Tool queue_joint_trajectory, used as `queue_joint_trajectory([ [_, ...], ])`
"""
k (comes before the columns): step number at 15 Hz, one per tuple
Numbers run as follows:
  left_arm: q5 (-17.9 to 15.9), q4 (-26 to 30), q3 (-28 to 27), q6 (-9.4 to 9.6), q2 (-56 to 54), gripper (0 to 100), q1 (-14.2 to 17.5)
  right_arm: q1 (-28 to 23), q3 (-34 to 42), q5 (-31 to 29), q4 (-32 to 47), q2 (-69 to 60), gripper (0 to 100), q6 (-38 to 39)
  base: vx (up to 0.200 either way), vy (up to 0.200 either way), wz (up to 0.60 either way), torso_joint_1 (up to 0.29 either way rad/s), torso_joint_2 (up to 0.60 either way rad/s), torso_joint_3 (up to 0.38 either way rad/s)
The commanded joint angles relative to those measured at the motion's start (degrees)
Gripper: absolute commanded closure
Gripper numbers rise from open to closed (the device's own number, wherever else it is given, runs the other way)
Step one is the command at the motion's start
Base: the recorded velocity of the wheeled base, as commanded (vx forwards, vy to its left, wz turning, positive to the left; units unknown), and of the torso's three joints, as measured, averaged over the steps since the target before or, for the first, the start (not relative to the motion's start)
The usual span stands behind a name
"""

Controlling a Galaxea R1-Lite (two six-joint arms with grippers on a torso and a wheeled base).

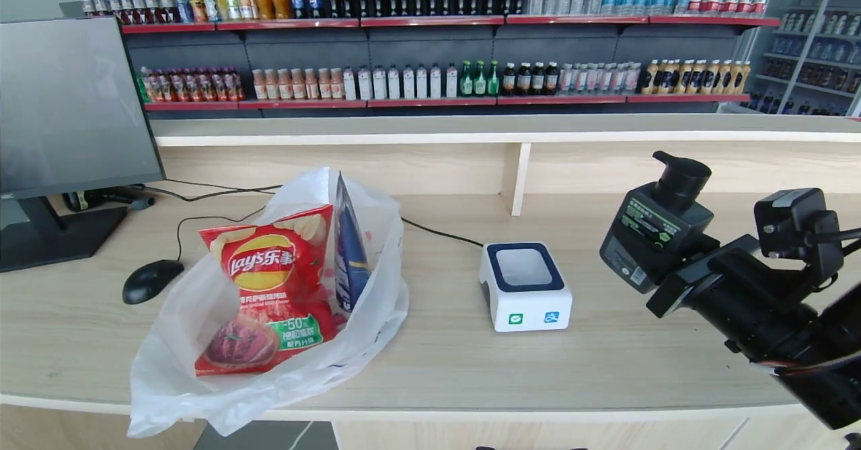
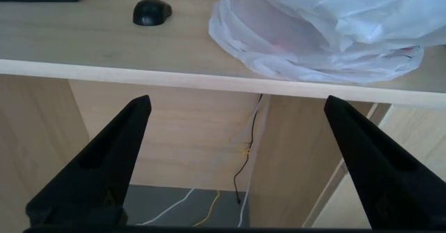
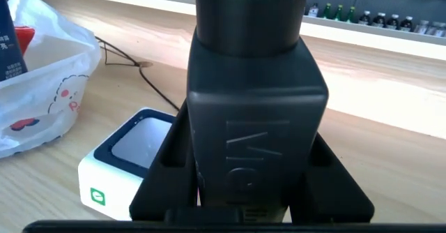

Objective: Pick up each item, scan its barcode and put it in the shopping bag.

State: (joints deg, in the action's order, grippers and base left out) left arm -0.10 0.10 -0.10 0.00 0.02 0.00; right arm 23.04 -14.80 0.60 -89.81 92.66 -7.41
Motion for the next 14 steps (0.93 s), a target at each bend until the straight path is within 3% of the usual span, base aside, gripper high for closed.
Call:
queue_joint_trajectory([
  [1,0.0,0.0,0.0,0.09,0.0,0,0.0,-0.5,-0.9,0.0,-0.2,0.1,100,0.0,0.000,0.200,0.00,0.007,0.00,0.002],
  [6,0.0,0.0,0.0,0.18,0.0,0,0.0,-0.8,-2.3,0.6,-0.2,1.0,100,-2.0,0.000,0.040,0.00,0.001,0.00,0.000],
  [8,0.0,0.0,0.0,0.09,0.0,0,0.0,-1.5,-3.8,4.3,-0.2,3.5,100,-5.3,0.000,0.000,0.00,0.000,0.00,0.000],
  [9,0.0,0.0,0.0,0.09,0.0,0,0.0,-2.1,-6.0,12.4,-0.2,5.8,100,-13.7,0.000,0.000,0.00,0.000,0.00,0.000],
  [10,0.0,0.0,0.0,0.09,0.0,0,0.0,-2.5,-7.8,15.8,-0.2,8.2,100,-19.8,0.000,0.000,0.00,0.000,0.00,0.000],
  [11,0.0,0.0,0.0,0.09,0.0,0,0.0,-4.5,-8.4,14.9,-0.2,8.6,100,-26.5,0.000,0.000,0.00,0.000,0.00,0.000],
  [14,0.0,0.0,0.0,0.26,0.0,0,0.0,-3.6,-12.6,14.3,-0.2,13.3,100,-35.3,0.000,0.000,0.00,0.000,0.00,0.000],
])
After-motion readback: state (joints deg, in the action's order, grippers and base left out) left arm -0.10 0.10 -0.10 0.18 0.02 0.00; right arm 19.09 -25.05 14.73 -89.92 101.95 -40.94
